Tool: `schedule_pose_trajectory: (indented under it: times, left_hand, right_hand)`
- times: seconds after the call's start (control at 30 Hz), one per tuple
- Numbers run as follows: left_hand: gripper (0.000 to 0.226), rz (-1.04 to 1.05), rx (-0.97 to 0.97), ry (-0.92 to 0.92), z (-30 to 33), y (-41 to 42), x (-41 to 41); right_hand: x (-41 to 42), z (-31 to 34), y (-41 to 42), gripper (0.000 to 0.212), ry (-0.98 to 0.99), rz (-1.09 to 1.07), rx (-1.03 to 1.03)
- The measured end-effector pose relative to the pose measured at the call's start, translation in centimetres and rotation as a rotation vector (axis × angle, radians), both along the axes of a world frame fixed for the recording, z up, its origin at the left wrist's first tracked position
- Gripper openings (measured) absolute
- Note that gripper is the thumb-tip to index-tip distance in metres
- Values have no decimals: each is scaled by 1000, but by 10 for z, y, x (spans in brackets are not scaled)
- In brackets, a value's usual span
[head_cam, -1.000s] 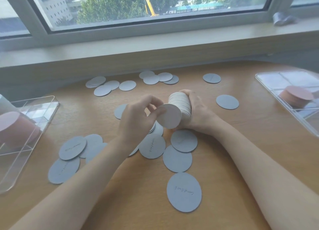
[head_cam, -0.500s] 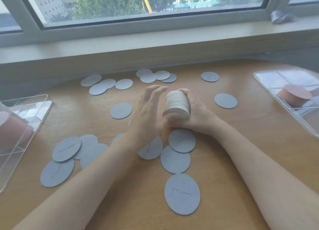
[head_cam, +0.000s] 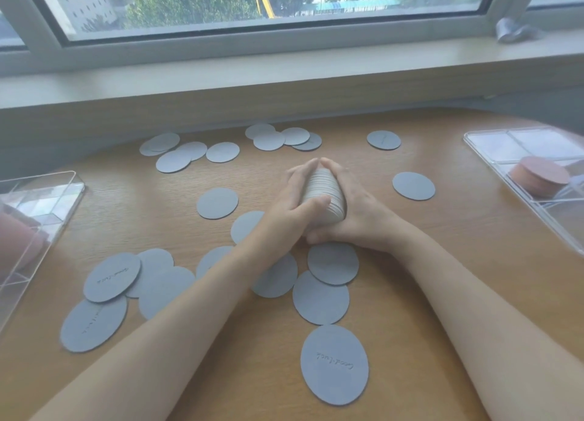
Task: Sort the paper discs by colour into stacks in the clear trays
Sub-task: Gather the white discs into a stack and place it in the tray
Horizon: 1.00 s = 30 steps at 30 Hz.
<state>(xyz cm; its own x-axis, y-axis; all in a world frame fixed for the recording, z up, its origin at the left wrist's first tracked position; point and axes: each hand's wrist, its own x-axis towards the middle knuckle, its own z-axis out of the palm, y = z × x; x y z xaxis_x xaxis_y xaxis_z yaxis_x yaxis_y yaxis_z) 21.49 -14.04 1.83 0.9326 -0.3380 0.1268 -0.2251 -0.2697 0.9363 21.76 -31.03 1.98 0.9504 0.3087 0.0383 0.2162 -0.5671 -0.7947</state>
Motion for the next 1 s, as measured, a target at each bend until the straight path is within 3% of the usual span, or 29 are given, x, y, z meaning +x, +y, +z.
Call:
schedule_pose_trajectory:
  times: [0.27, 0.4, 0.57, 0.77, 1.0]
  left_hand:
    - [60, 97, 74, -61, -4, -9, -3]
    - [48, 162, 9, -37, -7, -11, -6]
    - [52, 170, -77, 22, -6, -9, -3]
    - [52, 205, -47, 8, -6, -7, -3]
    - [46, 130, 91, 40, 10, 0, 0]
  right_hand:
    - [4, -3, 4, 118, 4, 2, -5]
    - [1, -3, 6, 114, -7, 14, -15]
    - [0, -1, 12, 111, -28, 42, -19]
    - [-2, -2, 2, 123, 16, 54, -49]
    - [5, -8, 1, 114, 31, 31, -35]
